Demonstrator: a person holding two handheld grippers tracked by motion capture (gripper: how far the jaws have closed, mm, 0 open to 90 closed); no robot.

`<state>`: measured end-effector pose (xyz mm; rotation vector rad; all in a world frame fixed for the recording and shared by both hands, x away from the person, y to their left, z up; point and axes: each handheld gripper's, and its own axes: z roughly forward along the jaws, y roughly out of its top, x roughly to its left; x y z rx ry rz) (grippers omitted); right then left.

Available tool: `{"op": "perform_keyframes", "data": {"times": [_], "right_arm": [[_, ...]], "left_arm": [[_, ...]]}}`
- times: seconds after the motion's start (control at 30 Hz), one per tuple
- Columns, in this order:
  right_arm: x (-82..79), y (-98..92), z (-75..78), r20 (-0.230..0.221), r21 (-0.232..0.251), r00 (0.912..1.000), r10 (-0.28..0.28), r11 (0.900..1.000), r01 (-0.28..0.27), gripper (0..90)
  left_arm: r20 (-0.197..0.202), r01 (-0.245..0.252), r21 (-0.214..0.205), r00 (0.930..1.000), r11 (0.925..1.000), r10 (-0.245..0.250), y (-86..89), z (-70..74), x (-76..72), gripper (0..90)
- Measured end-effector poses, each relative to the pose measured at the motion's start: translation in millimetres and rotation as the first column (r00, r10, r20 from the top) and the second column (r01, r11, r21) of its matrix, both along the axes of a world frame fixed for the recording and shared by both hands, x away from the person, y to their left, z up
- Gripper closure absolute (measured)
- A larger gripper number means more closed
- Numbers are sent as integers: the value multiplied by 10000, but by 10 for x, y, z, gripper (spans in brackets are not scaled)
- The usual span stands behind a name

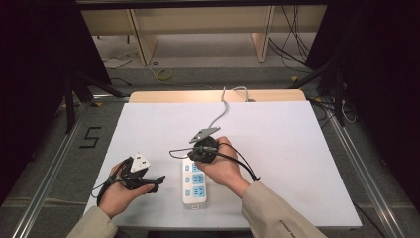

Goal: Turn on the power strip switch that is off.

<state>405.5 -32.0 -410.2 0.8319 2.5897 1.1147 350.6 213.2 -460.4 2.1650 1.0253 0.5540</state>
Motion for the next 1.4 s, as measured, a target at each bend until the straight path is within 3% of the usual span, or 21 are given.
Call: {"op": "perform_keyframes", "data": {"times": [0.47, 1.4], "right_arm": [[65, 99, 6, -189, -327, 9998, 102, 9994, -108, 900], [152, 272, -161, -743, -1219, 9967, 337, 9916, -426, 900]], "left_arm": [[-1, 51, -15, 10000, 10000, -51, -1, -2, 1, 244], [-23, 91, 3, 10000, 10000, -91, 0, 4, 0, 243]]}}
